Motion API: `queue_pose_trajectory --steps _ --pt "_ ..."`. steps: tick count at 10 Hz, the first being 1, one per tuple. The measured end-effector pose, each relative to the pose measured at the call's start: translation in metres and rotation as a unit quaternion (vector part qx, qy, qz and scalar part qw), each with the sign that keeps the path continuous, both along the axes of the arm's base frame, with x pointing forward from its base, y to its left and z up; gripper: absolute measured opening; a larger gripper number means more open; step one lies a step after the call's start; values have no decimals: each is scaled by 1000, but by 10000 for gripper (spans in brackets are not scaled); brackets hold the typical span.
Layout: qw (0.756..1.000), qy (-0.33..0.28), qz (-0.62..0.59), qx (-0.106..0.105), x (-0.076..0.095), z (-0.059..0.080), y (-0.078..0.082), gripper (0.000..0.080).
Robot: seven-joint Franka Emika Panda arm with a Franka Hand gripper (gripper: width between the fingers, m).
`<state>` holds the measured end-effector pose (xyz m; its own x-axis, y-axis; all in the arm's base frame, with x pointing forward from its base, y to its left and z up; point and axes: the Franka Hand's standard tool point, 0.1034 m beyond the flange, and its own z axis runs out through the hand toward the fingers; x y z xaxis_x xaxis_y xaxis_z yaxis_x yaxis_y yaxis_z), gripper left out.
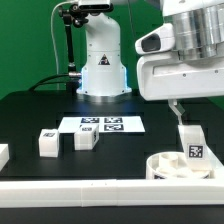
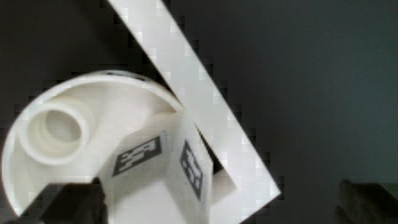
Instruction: Assemble stool
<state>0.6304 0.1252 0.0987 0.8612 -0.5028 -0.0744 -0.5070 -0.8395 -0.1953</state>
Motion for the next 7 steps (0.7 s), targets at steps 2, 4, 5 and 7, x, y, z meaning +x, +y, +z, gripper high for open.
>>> queue_pose_trajectory --steps 2,4,5,7 --pt "997 -15 70 -5 0 0 -1 649" --pt "983 -34 179 -21 0 0 -3 649" --pt "972 -43 229 -26 2 1 -6 649" --pt "948 -59 312 -37 4 4 -6 649"
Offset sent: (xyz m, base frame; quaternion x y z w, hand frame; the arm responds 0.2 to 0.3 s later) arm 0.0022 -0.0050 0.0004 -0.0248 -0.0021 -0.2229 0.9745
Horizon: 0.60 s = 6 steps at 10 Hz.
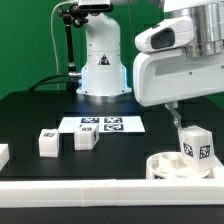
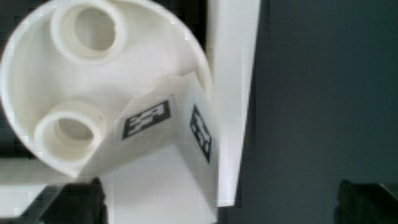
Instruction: Assemble stool
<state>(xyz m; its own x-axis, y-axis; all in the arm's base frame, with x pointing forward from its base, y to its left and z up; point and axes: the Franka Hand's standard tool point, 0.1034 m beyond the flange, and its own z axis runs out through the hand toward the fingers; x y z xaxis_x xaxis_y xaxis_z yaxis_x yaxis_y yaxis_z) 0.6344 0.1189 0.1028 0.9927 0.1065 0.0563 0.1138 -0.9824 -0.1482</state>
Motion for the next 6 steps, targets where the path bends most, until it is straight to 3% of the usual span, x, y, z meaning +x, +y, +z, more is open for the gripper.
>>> queue_pose_trajectory --steps 6 --pt "976 -35 215 -22 4 2 -4 649"
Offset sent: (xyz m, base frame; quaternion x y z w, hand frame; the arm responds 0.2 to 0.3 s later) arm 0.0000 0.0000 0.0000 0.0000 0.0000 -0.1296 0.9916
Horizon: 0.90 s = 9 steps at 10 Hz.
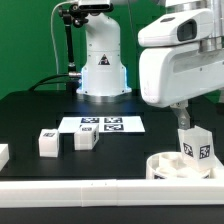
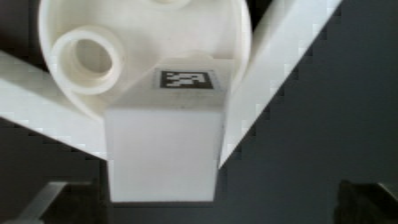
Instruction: Assemble stool
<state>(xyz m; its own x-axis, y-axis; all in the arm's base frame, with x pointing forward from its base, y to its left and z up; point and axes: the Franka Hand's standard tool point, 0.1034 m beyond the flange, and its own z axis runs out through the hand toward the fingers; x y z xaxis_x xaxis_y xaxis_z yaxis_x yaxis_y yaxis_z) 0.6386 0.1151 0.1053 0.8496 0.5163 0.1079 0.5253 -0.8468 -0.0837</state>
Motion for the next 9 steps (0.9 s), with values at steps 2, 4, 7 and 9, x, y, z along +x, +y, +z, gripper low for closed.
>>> queue_pose_trajectory --steps 2,4,7,9 --pt "998 -9 67 -7 0 0 -2 649" --pt "976 -24 211 -36 1 -1 -2 649" --pt "938 -31 340 -59 5 -5 -4 649" --pt "914 -34 398 -67 5 -6 -7 649"
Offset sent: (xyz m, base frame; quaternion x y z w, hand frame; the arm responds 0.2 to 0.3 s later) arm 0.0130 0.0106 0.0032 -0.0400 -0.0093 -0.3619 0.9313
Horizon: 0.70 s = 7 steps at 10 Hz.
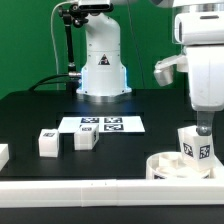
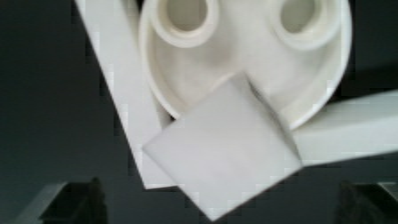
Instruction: Assemble stool
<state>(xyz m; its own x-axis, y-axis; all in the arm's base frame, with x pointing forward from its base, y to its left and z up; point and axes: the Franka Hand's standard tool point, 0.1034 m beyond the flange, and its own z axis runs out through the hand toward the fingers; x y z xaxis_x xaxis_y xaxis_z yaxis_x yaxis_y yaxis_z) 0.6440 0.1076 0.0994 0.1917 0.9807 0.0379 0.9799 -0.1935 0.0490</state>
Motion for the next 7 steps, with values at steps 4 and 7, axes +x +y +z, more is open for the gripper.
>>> queue_pose_trajectory --steps 4,7 --pt "988 4 152 -35 0 -8 -4 649" --pt "969 6 239 -55 -2 -13 -3 649"
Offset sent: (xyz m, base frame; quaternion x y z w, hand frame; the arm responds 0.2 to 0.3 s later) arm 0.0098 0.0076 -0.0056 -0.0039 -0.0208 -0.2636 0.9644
